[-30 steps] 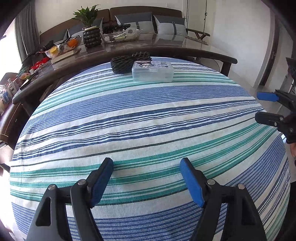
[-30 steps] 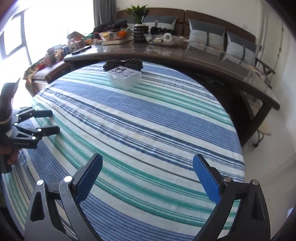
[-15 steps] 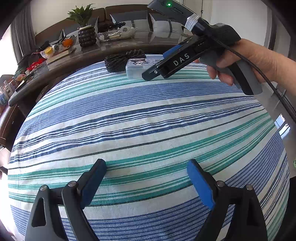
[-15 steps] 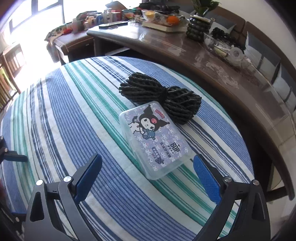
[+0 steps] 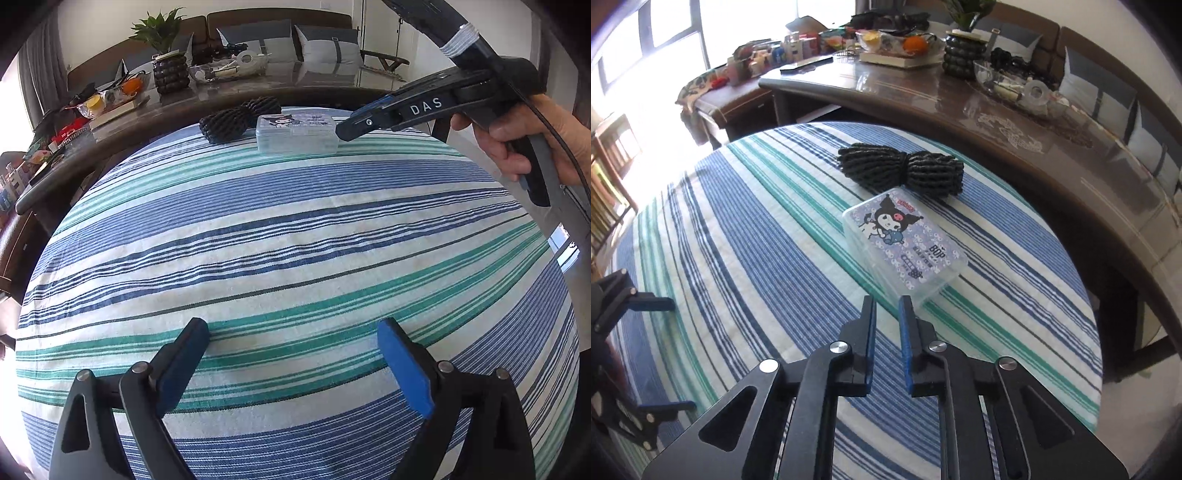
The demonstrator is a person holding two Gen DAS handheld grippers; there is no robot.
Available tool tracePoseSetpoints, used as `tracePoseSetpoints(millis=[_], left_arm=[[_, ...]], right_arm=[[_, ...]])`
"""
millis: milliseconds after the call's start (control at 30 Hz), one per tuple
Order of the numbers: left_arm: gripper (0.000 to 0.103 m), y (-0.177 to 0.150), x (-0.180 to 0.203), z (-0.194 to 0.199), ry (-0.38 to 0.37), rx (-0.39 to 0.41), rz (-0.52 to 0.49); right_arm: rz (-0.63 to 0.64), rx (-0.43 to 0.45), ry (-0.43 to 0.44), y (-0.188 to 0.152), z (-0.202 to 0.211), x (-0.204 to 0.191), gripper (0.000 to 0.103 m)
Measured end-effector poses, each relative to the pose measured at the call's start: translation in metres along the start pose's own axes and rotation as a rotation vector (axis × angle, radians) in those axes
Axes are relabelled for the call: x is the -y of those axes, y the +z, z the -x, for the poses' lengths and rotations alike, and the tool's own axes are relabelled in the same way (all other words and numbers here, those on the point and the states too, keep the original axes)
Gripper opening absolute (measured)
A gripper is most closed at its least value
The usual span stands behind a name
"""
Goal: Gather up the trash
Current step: 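Grasp the clear Kuromi box with the right gripper while the left gripper grasps the black rope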
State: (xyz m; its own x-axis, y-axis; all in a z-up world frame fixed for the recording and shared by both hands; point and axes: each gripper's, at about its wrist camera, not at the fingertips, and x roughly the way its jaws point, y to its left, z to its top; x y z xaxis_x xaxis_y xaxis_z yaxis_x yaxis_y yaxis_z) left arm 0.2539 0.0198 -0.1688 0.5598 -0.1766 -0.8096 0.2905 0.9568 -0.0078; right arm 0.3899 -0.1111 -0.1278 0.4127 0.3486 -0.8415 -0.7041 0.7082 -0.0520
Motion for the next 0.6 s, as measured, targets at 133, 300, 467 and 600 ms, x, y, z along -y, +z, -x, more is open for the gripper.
tracePoseSetpoints(millis=[133,300,467,600], left_arm=[[0.099,0.001,0.002,-0.001,0.006,-0.004,0.007],[0.099,0.001,0.001,-0.002,0.001,-0.005,0.009],[0.100,0.002,0.000,-0.002,-0.002,-0.006,0.008],[0.102,0.002,0.001,-0.003,-0.005,-0.009,0.005]], right_arm=[[0.012,0.035,-0.022,0.002,0.007,0.007,0.098],[0.020,-0.015,-0.036,0.023,-0.022,0.018,0.099],[0.068,-0.033,-0.028,0.038,-0.056,0.017,0.099],[0.029,-0.059,0.109,0.039,-0.069,0.023,0.073]])
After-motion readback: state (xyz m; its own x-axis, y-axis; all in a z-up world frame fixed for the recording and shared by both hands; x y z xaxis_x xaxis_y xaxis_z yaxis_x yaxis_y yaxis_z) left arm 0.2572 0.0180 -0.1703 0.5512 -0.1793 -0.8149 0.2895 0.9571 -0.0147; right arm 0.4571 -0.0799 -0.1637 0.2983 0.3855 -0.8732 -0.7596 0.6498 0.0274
